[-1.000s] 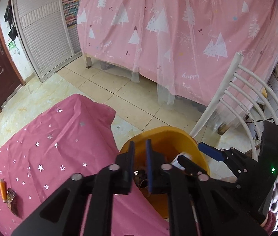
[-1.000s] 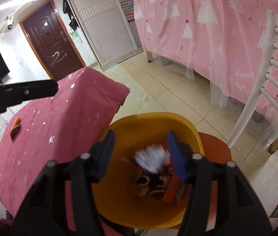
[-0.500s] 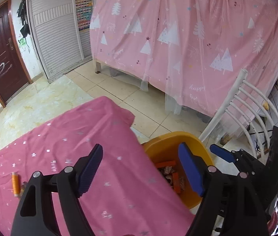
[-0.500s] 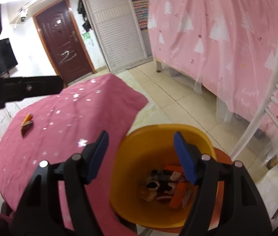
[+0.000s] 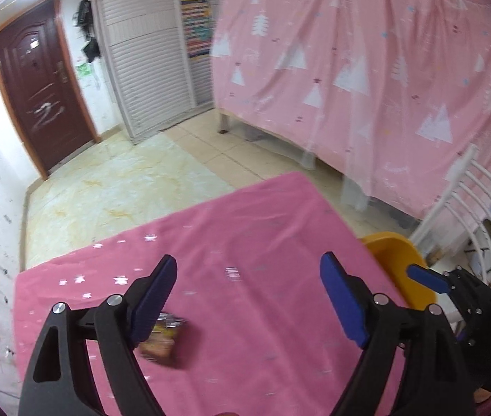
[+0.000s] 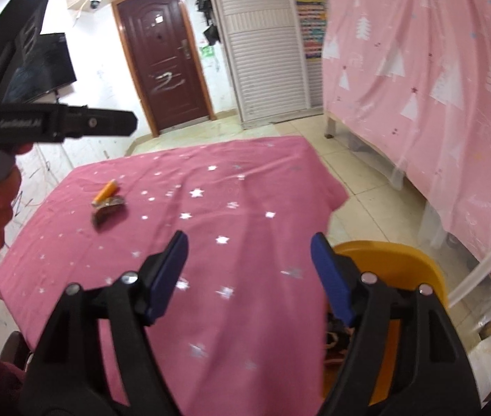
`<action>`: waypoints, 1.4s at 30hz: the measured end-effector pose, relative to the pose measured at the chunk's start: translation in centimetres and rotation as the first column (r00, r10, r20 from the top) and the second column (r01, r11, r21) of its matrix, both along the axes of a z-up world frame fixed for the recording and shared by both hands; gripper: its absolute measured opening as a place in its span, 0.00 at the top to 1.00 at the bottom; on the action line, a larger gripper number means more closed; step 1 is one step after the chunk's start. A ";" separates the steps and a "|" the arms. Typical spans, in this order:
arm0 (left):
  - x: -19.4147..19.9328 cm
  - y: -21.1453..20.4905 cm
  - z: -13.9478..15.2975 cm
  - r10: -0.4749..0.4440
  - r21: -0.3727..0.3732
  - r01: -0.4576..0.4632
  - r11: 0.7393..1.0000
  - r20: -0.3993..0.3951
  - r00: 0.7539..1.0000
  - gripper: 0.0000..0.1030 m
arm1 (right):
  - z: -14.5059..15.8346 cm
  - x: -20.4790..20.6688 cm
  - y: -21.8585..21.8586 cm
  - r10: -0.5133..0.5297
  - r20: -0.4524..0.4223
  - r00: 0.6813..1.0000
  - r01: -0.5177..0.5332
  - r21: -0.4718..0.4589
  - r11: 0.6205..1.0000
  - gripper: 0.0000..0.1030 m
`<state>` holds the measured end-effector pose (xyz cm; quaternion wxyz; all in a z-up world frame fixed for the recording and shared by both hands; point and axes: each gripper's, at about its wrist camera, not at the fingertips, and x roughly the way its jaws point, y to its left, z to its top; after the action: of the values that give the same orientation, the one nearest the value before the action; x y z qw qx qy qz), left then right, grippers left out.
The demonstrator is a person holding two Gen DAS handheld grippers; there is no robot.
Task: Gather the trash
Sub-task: 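Move both tools back over the spool and snack packet, then grasp the orange thread spool with the left tool while the right tool grasps the brown snack packet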
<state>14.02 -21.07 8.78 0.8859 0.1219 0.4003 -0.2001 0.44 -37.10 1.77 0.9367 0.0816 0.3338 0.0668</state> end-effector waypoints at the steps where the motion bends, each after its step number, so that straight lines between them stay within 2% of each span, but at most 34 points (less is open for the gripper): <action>1: 0.4 0.9 0.1 0.013 -0.001 -0.013 1.000 0.000 1.000 0.23 | 0.0 0.3 0.5 0.010 -0.003 1.000 -0.010 -0.003 1.000 0.32; 8: 2.4 6.2 -0.3 0.085 -0.003 -0.085 0.996 -0.023 0.996 0.23 | 0.4 2.4 6.1 0.106 -0.025 0.994 -0.107 -0.050 0.993 0.32; 14: 4.4 9.2 -2.9 0.126 0.022 -0.124 0.992 -0.097 0.987 0.23 | 0.3 4.0 10.3 0.177 -0.052 0.983 -0.182 -0.090 0.979 0.32; 23: 7.3 12.6 -6.6 0.199 0.011 -0.200 0.980 -0.182 0.963 0.25 | -0.3 5.6 14.5 0.238 -0.097 0.966 -0.249 -0.124 0.961 0.32; 24: 7.6 12.8 -7.0 0.205 0.008 -0.208 0.978 -0.192 0.960 0.27 | -0.4 5.7 14.9 0.241 -0.101 0.965 -0.252 -0.124 0.960 0.32; 26: 7.9 12.8 -7.6 0.211 0.015 -0.213 0.977 -0.206 0.956 0.42 | -0.5 6.1 15.7 0.251 -0.111 0.962 -0.265 -0.131 0.955 0.32; 28: 8.1 13.0 -8.2 0.207 0.019 -0.208 0.978 -0.222 0.953 0.50 | -0.6 6.5 16.5 0.260 -0.121 0.958 -0.275 -0.138 0.951 0.32; 33: 8.2 12.9 -9.2 0.187 0.019 -0.188 0.982 -0.231 0.955 0.61 | -0.7 7.5 18.3 0.273 -0.139 0.952 -0.293 -0.153 0.944 0.32; 38: 8.0 12.5 -10.1 0.160 0.034 -0.157 0.987 -0.224 0.961 0.82 | -1.0 8.6 19.5 0.275 -0.167 0.947 -0.300 -0.153 0.942 0.32; 42: 7.8 13.6 -10.1 0.155 0.026 -0.153 0.988 -0.219 0.963 0.89 | -1.3 9.7 20.4 0.277 -0.198 0.940 -0.309 -0.154 0.938 0.32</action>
<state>21.82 -7.46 -1.36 0.8485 0.0713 0.5051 -0.1410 10.10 -16.71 0.43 0.8871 -0.0502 0.4271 0.1676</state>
